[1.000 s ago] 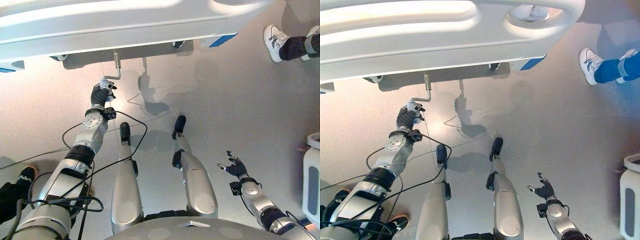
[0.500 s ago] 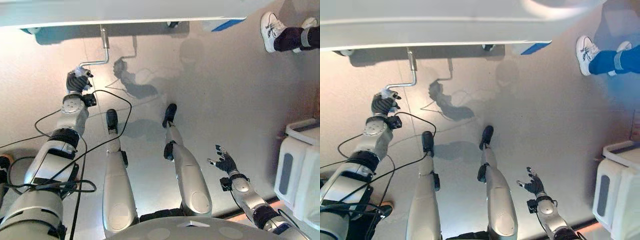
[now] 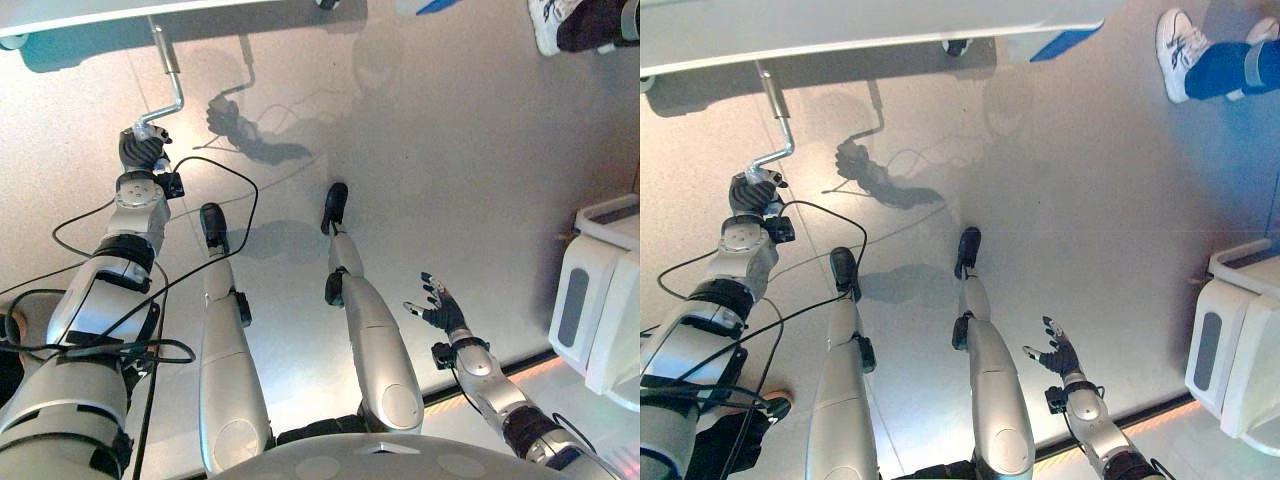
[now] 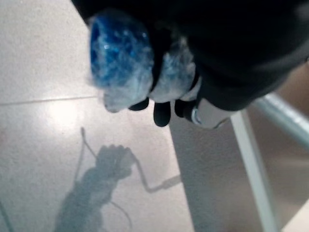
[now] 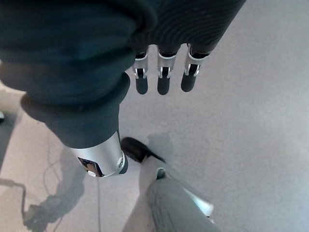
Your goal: Raise the hospital bed
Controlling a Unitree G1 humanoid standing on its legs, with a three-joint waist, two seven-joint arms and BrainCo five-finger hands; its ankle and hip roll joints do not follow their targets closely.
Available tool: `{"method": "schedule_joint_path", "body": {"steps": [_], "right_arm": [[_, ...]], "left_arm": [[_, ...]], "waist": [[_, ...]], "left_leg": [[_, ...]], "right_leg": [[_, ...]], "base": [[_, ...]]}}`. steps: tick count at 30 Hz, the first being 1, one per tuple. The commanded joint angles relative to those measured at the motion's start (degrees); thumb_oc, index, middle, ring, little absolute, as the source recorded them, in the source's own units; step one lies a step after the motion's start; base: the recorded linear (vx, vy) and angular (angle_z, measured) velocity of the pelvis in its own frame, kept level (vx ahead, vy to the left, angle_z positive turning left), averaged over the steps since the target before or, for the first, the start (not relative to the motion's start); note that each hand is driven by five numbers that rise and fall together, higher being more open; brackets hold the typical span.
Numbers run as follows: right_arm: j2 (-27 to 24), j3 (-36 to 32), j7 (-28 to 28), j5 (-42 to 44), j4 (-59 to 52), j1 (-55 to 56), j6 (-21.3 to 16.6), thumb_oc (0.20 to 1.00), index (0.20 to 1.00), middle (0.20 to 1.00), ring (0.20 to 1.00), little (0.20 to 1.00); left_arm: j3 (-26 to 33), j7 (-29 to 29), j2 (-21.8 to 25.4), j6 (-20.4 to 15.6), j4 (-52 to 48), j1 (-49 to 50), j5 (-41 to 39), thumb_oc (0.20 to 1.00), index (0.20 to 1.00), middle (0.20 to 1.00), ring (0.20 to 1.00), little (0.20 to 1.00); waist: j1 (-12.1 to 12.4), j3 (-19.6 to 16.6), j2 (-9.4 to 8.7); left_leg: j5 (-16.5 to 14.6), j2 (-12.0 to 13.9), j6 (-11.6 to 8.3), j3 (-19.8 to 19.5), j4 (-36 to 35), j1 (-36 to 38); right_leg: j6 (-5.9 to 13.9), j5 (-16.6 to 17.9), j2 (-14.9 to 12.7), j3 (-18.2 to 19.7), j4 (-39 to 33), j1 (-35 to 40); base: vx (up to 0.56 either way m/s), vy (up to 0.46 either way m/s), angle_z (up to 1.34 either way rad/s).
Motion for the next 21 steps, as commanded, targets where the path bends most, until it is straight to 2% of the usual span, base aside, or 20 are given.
{"method": "schedule_joint_path", "body": {"steps": [1,11,21], "right_arm": [[-4.7,0.7,-1.2,1.6,-1.8,0.4,-1.4,1.000,1.000,1.000,1.000,1.000],[-6.1,1.5,-1.7,1.0,-2.0,0.7,-1.7,1.000,1.000,1.000,1.000,1.000],[-6.8,1.7,-1.9,0.6,-2.7,0.9,-1.9,1.000,1.000,1.000,1.000,1.000]], "left_arm": [[1.0,0.3,2.3,-2.1,0.0,-7.1,3.7,0.200,0.200,0.200,0.200,0.200],[0.6,1.3,0.5,-2.2,-0.3,-8.8,5.0,0.200,0.200,0.200,0.200,0.200],[0.9,1.9,-1.9,-3.0,-3.0,-8.2,4.8,0.200,0.200,0.200,0.200,0.200]], "waist": [[-1.2,1.8,2.17],[-4.0,1.8,2.50],[-5.6,1.8,2.67]], "left_leg": [[-0.7,-5.7,6.77,2.8,-4.4,0.8],[-0.7,-4.8,6.25,6.4,-4.4,0.2],[-0.9,-3.9,5.48,8.9,-4.7,1.0]], "right_leg": [[6.44,-1.4,0.2,-0.2,1.1,0.9],[5.60,-2.0,2.2,4.1,3.8,-4.0],[5.50,-2.0,4.1,6.5,4.3,-5.5]], "base": [[-0.01,-0.018,-0.21],[0.01,-0.049,-0.14],[0.02,-0.070,-0.09]]}}
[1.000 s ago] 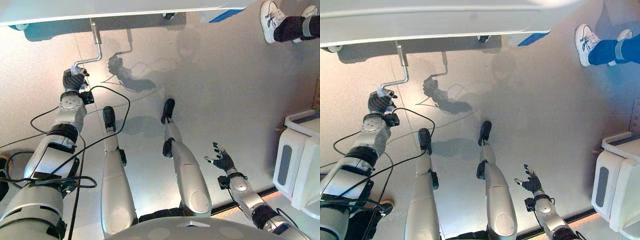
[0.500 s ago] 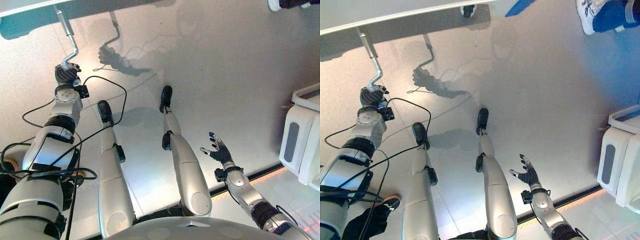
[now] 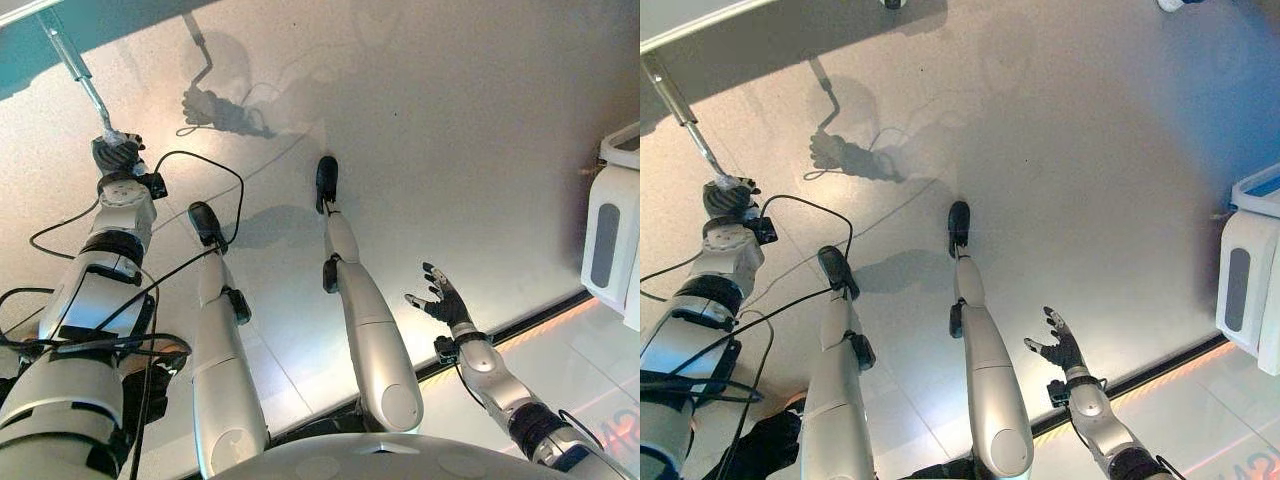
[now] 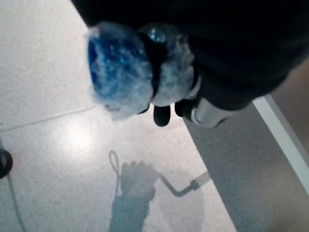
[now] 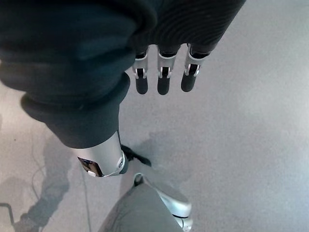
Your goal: Raise the hospital bed
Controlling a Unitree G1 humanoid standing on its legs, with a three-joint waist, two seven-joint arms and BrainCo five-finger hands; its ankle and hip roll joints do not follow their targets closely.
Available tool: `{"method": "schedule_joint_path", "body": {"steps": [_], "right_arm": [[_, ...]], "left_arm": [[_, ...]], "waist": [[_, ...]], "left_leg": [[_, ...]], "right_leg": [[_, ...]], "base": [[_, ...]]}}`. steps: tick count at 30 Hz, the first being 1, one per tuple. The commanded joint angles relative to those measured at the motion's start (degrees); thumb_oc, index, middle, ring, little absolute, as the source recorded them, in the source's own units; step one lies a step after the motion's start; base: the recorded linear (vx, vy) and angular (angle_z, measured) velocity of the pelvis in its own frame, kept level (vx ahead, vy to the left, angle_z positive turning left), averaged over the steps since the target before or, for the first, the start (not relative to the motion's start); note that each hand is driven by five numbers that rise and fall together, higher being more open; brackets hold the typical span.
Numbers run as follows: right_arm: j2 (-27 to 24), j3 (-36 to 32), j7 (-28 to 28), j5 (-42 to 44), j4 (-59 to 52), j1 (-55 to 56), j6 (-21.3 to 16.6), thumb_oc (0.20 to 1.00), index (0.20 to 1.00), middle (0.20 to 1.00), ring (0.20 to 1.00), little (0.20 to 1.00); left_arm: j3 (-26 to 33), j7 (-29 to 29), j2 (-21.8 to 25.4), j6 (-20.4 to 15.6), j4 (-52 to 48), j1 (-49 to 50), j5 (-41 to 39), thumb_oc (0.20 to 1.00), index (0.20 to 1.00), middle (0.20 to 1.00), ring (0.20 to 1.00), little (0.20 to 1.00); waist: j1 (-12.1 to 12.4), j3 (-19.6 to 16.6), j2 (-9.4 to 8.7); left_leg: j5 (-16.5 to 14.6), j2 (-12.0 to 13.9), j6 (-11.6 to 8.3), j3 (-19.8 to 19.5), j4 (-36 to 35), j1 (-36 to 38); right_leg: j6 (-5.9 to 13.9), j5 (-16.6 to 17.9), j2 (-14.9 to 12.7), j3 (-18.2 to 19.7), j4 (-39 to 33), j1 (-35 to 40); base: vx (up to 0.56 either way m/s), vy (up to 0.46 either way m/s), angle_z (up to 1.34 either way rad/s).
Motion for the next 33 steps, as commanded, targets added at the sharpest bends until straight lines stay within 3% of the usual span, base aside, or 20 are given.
{"method": "schedule_joint_path", "body": {"steps": [1,17,18,19,33], "right_arm": [[-4.9,1.1,-1.0,0.5,-1.7,0.9,-1.0,1.000,1.000,1.000,1.000,1.000],[-5.3,0.8,-0.9,-0.1,-1.1,1.9,-1.3,1.000,1.000,1.000,1.000,1.000],[-5.3,0.7,-0.8,-0.2,-1.1,2.0,-1.3,1.000,1.000,1.000,1.000,1.000],[-5.3,0.7,-0.8,-0.1,-1.0,2.0,-1.3,1.000,1.000,1.000,1.000,1.000],[-5.9,0.6,-0.8,0.0,-0.5,2.9,-1.5,1.000,1.000,1.000,1.000,1.000]], "left_arm": [[0.7,-2.3,-2.8,-4.9,-6.9,-7.4,4.9,0.200,0.200,0.200,0.200,0.200],[1.6,-2.3,-4.6,-5.6,-8.6,-6.1,4.1,0.200,0.200,0.200,0.200,0.200],[1.6,-2.4,-4.7,-5.5,-8.6,-6.0,4.1,0.511,0.511,0.511,0.511,0.511],[1.6,-2.4,-4.7,-5.5,-8.5,-6.0,4.2,1.000,1.000,1.000,1.000,1.000],[1.4,-2.6,-5.7,-5.6,-7.8,-6.6,3.5,1.000,1.000,1.000,1.000,1.000]], "waist": [[-2.8,1.8,2.77],[-3.9,1.8,3.74],[-3.9,1.8,3.81],[-3.9,1.8,4.00],[-3.4,1.8,4.74]], "left_leg": [[-0.5,-3.8,5.43,1.7,-5.6,2.2],[-0.6,-3.0,4.52,2.7,-5.6,3.9],[-0.6,-3.0,4.51,2.6,-5.6,4.0],[-0.6,-3.0,4.49,2.6,-5.6,4.1],[0.0,-3.4,4.43,1.4,-5.6,4.3]], "right_leg": [[6.44,-4.6,3.4,-0.6,4.1,0.1],[6.03,-5.1,5.0,0.3,4.0,1.0],[5.99,-5.1,5.1,0.3,4.0,1.2],[5.94,-5.1,5.1,0.2,4.0,1.3],[5.37,-5.3,4.9,-0.9,3.8,2.1]], "base": [[0.01,-0.073,-0.10],[0.00,-0.048,-0.07],[-0.01,-0.028,-0.07],[-0.01,-0.017,-0.04],[-0.01,-0.016,0.00]]}}
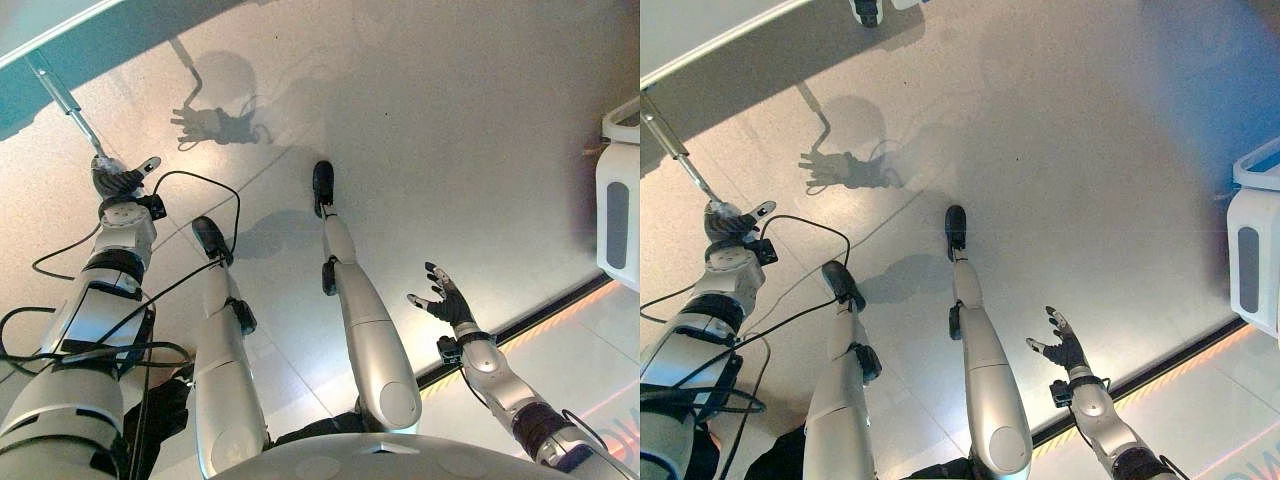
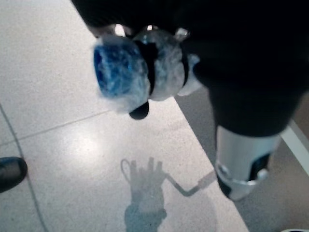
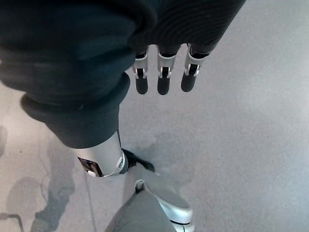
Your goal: Raise the hospital bed
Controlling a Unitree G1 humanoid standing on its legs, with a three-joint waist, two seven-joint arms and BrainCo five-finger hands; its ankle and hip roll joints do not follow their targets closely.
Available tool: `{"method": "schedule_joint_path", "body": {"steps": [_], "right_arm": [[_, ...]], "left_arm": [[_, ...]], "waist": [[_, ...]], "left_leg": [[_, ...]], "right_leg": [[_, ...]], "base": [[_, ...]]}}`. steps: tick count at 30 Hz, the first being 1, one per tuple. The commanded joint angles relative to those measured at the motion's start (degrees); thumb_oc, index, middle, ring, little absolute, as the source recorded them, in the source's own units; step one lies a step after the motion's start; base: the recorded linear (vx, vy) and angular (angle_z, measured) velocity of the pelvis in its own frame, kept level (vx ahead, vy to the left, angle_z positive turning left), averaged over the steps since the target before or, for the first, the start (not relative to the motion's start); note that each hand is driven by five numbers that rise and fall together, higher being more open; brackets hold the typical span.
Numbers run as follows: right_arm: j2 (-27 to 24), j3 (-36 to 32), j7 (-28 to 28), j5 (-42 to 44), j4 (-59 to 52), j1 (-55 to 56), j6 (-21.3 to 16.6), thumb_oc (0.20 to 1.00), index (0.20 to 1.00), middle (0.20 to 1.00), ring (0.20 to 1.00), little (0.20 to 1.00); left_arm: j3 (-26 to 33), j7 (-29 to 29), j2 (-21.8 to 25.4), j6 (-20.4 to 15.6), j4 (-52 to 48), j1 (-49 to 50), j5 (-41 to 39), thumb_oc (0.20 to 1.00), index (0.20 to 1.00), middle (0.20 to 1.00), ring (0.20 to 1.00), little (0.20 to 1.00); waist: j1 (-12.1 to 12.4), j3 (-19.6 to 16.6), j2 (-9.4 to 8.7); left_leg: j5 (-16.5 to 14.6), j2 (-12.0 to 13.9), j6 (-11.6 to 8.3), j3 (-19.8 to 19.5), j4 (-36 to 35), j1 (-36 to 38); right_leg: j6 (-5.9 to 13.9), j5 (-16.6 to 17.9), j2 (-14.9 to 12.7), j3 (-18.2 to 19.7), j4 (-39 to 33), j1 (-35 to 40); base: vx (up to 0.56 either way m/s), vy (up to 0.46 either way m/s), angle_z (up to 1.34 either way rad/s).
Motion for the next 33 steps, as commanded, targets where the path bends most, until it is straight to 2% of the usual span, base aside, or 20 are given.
{"method": "schedule_joint_path", "body": {"steps": [1,21,33], "right_arm": [[-4.7,0.5,-0.8,0.2,-0.6,2.9,-1.2,1.000,1.000,1.000,1.000,1.000],[-4.8,1.3,-0.6,0.7,1.1,2.8,-1.4,1.000,1.000,1.000,1.000,1.000],[-4.1,0.8,0.1,0.4,2.4,2.4,-0.7,1.000,1.000,1.000,1.000,1.000]], "left_arm": [[-0.7,-3.6,-5.0,-6.2,-7.9,-11.5,4.4,1.000,1.000,1.000,1.000,1.000],[-0.5,-4.0,-6.4,-6.4,-7.0,-11.3,3.8,1.000,1.000,1.000,1.000,1.000],[0.1,-4.9,-6.7,-6.6,-8.4,-7.6,4.0,1.000,1.000,1.000,1.000,1.000]], "waist": [[-2.5,1.8,4.69],[-1.2,1.8,4.41],[0.3,1.8,3.60]], "left_leg": [[-0.9,-2.2,3.91,-2.5,-1.3,-2.1],[0.1,-3.0,4.21,-4.4,-1.3,-1.3],[0.2,-3.5,4.50,-5.5,-1.3,2.7]], "right_leg": [[5.41,-5.6,4.9,-3.0,3.7,0.3],[4.82,-5.6,4.2,-4.9,3.7,2.3],[4.78,-5.7,3.5,-6.6,3.6,7.1]], "base": [[-0.03,-0.022,0.00],[-0.01,-0.002,0.02],[-0.01,0.007,0.02]]}}
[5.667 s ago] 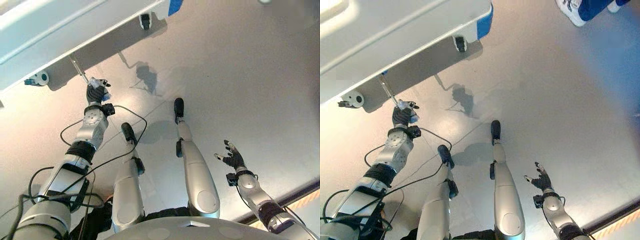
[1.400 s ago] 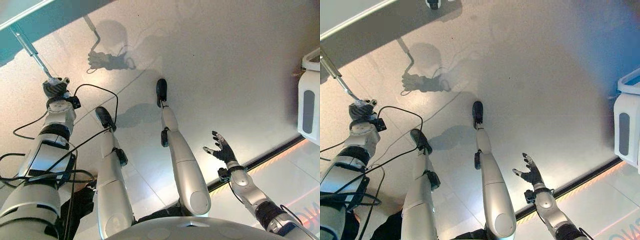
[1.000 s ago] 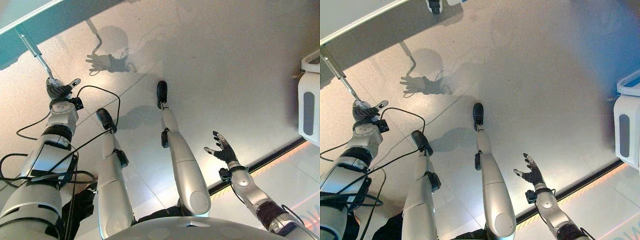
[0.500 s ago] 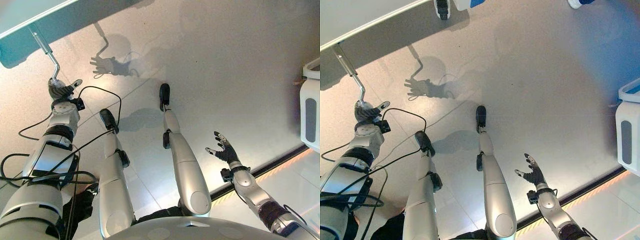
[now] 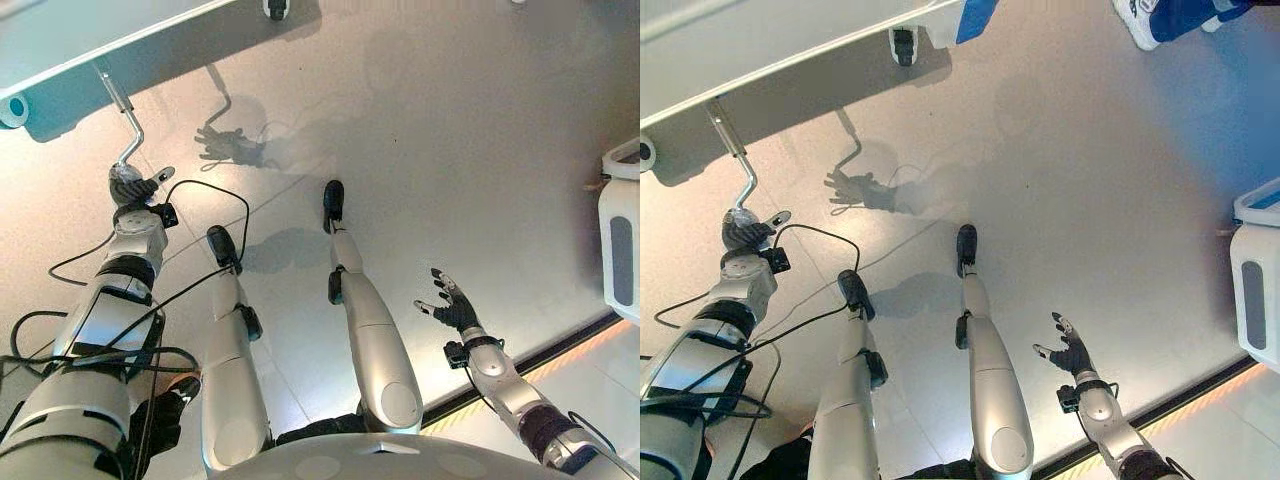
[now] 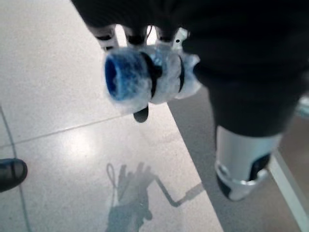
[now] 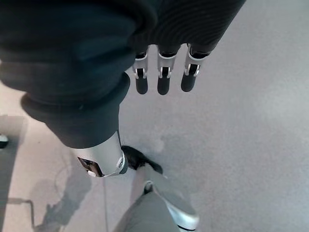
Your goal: Raise the hospital bed
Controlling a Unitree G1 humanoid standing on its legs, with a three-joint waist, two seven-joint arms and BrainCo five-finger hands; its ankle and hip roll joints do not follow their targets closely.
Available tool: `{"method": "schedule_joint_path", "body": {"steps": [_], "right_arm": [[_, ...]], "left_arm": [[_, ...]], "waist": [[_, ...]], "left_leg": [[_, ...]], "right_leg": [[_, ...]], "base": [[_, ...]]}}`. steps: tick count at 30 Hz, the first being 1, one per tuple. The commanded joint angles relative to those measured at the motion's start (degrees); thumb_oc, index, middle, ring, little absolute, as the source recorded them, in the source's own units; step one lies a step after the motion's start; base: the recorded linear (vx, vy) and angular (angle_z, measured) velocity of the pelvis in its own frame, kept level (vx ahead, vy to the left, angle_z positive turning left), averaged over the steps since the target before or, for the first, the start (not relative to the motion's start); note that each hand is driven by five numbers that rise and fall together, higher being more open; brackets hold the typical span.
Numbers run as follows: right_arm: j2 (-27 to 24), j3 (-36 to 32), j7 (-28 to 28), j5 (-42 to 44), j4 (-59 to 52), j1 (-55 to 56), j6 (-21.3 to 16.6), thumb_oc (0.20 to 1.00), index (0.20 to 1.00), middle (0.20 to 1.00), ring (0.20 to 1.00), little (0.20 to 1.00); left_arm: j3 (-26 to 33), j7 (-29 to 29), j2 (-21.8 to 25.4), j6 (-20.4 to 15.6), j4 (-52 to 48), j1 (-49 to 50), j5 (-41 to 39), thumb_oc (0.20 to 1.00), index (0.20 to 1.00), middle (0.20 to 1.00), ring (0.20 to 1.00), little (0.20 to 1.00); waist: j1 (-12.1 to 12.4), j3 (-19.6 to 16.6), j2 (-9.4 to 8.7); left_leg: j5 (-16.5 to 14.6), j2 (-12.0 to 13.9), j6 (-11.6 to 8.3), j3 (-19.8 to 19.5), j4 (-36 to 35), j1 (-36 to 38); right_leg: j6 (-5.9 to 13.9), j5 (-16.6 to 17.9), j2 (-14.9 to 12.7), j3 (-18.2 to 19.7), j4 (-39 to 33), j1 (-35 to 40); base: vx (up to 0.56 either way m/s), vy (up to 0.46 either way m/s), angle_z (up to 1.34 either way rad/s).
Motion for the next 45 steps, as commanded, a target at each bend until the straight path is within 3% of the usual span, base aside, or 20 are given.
{"method": "schedule_joint_path", "body": {"steps": [1,19,45], "right_arm": [[-2.9,0.2,-0.1,0.4,-0.2,2.2,-0.6,1.000,1.000,1.000,1.000,1.000],[-0.7,-1.1,1.2,-0.1,2.8,2.2,1.0,1.000,1.000,1.000,1.000,1.000],[3.6,-3.5,1.7,-1.6,7.9,3.5,3.3,1.000,1.000,1.000,1.000,1.000]], "left_arm": [[0.2,-4.0,-4.2,-6.5,-8.6,-9.7,3.5,1.000,1.000,1.000,1.000,1.000],[1.6,-5.7,-4.7,-7.4,-13.0,-1.1,2.7,1.000,1.000,1.000,1.000,1.000],[4.4,-9.2,-8.6,-9.1,-24.0,20.6,-0.2,1.000,1.000,1.000,1.000,1.000]], "waist": [[-2.8,1.7,3.48],[0.0,1.7,2.32],[5.0,-2.0,3.39]], "left_leg": [[-1.0,-2.7,4.07,-3.5,-0.1,-3.1],[-1.5,-3.3,4.79,-5.1,0.7,2.0],[-2.6,-4.1,6.05,-7.3,1.1,7.8]], "right_leg": [[4.58,-5.7,4.5,-4.4,3.0,1.0],[5.24,-5.5,3.4,-6.3,2.1,8.4],[5.82,-6.6,1.7,-9.3,2.1,16.5]], "base": [[0.00,0.000,0.00],[-0.01,0.023,0.06],[0.01,0.020,0.05]]}}
